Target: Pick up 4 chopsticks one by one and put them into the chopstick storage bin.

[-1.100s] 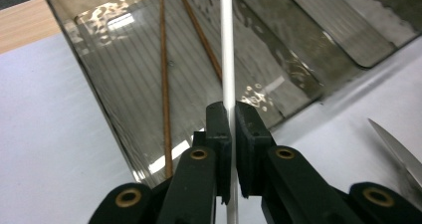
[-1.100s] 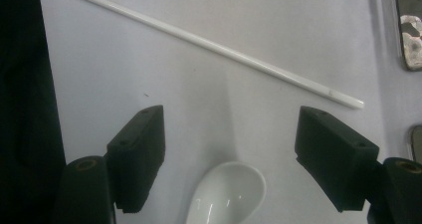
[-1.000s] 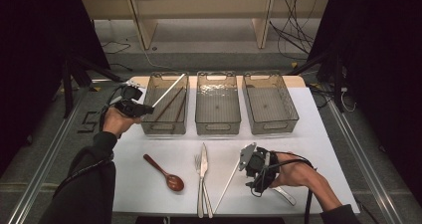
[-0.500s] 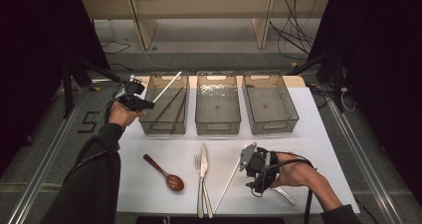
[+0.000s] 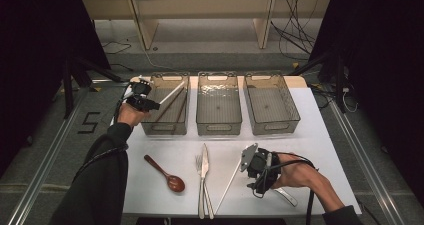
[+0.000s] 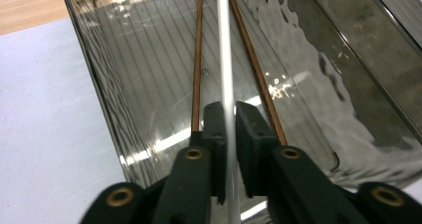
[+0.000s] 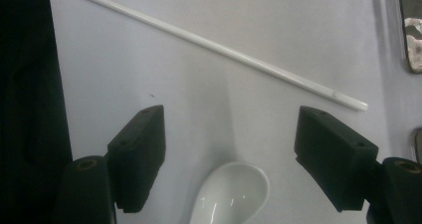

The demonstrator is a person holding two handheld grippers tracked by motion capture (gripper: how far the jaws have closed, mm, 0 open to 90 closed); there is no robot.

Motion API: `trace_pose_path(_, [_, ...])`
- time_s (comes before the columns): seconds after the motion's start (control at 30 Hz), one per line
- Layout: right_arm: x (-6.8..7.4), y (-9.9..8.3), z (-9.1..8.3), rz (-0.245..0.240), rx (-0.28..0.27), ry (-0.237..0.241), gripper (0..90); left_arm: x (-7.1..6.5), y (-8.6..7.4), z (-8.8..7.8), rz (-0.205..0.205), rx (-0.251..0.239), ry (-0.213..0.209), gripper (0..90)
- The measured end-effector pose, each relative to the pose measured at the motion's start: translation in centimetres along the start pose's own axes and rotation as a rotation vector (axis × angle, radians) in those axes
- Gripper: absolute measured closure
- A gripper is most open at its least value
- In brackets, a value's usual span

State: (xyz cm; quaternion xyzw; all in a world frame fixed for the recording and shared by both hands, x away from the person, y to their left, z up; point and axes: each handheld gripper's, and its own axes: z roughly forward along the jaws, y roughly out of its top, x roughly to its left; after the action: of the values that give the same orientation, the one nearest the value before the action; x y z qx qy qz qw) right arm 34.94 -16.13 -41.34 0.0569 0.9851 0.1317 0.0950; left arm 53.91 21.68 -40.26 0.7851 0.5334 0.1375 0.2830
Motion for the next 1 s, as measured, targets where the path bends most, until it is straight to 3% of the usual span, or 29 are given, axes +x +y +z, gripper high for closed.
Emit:
trace_pose_path(0.07, [0.0, 0.0, 0.0, -0.003, 0.002, 0.001, 29.2, -0.3, 0.1, -0.2, 0.005, -0.003, 0.006, 67.5])
trace_pose_path(0.23, [-0.1, 0.0, -0.1, -0.004, -0.006, 0.000, 29.2, -0.9, 0.4, -1.6, -0.006, -0.037, -0.025, 52.7])
trace_pose_path(0.37, [-0.1, 0.1, -0.2, 0.010, -0.005, -0.001, 29.2, -1.5, 0.1, -3.3, 0.007, -0.060, -0.060, 46.4])
trace_pose_path(0.43, [-0.3, 0.1, -0.3, 0.005, -0.016, -0.008, 29.2, -1.8, -0.5, -4.1, -0.016, -0.091, -0.087, 42.1])
trace_pose_path(0.63, [-0.7, 0.8, -0.1, -0.001, -0.032, -0.001, 28.6, -2.4, -3.3, -5.4, -0.033, -0.127, -0.160, 32.8])
trace_pose_path(0.77, [-1.3, 1.1, 0.4, -0.010, -0.028, 0.010, 28.4, -3.6, -5.5, -6.6, 0.004, -0.166, -0.195, 29.1])
trace_pose_path(0.87, [-1.8, 1.4, 1.0, -0.018, -0.024, 0.016, 28.5, -4.9, -6.4, -7.6, 0.062, -0.169, -0.170, 26.0])
trace_pose_path(1.0, [-2.2, 1.5, 1.6, -0.017, -0.012, 0.033, 28.5, -6.3, -7.7, -8.8, 0.107, -0.193, -0.198, 21.6])
